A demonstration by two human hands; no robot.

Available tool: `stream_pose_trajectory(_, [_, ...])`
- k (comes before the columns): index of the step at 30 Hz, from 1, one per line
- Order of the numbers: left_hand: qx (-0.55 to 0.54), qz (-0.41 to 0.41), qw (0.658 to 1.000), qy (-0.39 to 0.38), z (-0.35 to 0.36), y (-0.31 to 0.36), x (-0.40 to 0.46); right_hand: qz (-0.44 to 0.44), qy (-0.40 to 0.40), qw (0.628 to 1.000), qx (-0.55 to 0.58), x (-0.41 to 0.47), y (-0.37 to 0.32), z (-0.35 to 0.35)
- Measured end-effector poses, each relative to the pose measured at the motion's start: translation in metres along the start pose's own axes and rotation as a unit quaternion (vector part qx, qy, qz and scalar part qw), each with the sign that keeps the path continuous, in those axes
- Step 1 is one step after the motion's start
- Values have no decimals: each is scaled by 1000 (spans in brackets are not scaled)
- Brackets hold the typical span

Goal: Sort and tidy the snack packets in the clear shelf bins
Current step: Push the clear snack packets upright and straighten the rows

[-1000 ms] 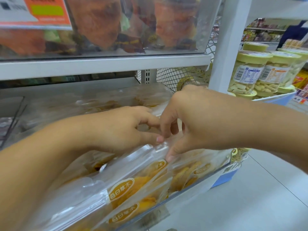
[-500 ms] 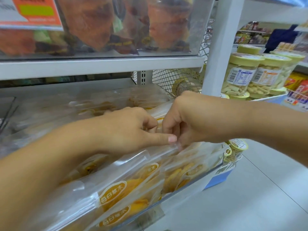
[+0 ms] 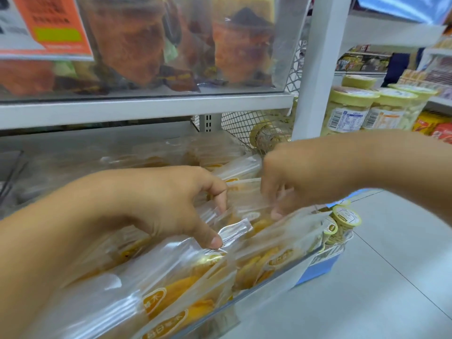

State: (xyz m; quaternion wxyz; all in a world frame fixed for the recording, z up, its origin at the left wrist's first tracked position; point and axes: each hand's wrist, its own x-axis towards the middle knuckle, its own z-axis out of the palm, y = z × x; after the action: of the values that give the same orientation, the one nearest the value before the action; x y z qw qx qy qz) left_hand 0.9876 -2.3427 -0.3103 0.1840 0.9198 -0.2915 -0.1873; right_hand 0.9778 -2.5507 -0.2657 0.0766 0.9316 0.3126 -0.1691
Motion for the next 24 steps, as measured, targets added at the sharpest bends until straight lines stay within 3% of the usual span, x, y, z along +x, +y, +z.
stream_pose_trajectory(2, [-7,0,1000,2,-1,-2,0,-46,78,991,103,0,-1,-6])
stream_pose_trajectory(5, [-12,2,1000,-2,-2,-1,0,-119,196,966,120,10,-9,-1])
stream_pose_trajectory(8, [-11,4,1000,-4,-2,1,-1,-130,181,967,121,13,-14,5])
stream_pose_trajectory(13, [14,1,1000,4,-2,0,-3,-126,222,967,-28,17,-30,19])
stream_pose_trajectory(18, [6,11,1000,8,-2,0,-1,-22,182,980,-74,7,-38,9])
stream_pose_trajectory(21, [3,20,1000,-5,-4,2,-4,27,145,989,2,-8,-34,1])
stream_pose_trajectory(24, [-4,22,998,-50,-5,4,-12,55,38,994,83,2,-22,-1])
